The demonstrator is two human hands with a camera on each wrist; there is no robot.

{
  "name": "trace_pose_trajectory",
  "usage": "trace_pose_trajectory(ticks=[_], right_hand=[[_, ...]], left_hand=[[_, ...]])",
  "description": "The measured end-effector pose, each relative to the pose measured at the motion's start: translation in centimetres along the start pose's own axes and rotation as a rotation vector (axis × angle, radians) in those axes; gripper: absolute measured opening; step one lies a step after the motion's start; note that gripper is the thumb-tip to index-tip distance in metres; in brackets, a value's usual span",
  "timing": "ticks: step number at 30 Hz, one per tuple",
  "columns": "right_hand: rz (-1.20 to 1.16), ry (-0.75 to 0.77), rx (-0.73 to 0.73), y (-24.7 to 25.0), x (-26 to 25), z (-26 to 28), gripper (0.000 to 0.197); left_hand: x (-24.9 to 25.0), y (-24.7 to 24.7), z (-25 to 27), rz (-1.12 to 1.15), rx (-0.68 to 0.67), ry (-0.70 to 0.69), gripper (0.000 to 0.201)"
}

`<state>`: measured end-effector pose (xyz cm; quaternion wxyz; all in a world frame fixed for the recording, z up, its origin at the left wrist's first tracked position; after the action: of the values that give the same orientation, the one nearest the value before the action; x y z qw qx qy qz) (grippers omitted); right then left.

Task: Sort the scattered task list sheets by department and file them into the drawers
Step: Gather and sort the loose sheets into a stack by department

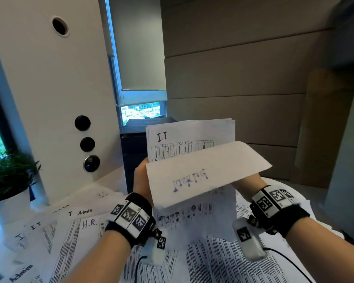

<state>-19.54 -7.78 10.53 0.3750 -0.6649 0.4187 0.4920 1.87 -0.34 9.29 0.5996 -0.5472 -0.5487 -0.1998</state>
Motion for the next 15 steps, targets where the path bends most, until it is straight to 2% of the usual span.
trace_pose_trajectory(ticks=[3, 6, 8, 9, 11, 15], right_hand=[[0.139, 0.187, 0.089, 0.2, -1.1, 0.5, 0.024], [0.233, 0.285, 0.165, 0.7, -1.3, 0.1, 0.022], [0.258, 0.236, 0.134, 0.7, -1.0, -0.1, 0.021], [0.264, 0.216, 0.121, 0.7, -0.8, -0.3, 0.024], [0.250, 0.162, 0.070, 0.8, -0.2, -0.5, 0.036], [0.175, 0.011, -0.035, 1.2, 2.0, -0.9, 0.052]], left_hand=[[0.0, 0.7, -0.6, -0.006, 0.072, -0.053, 0.019], [0.3, 0.3, -0.4, -0.045, 0.057, -0.131, 0.016], [0.8, 0.3, 0.1, -0.322, 0.103, -0.308, 0.004], [0.8, 0.3, 0.1, -0.461, 0.119, -0.373, 0.004], [0.3, 0.4, 0.3, -0.561, 0.114, -0.397, 0.022], [-1.2, 0.7, 0.6, -0.612, 0.046, -0.259, 0.071]])
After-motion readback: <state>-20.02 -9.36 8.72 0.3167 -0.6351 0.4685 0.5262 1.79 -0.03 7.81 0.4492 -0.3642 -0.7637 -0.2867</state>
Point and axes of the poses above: each hand's wrist, its own z-axis away from the middle knuckle, its own y-axis out of the back of the hand, x = y × z, the point moved 4 cm from there along -z, towards the middle knuckle, and after that the axes turned 4 degrees about -y, right-handed, at the moved point
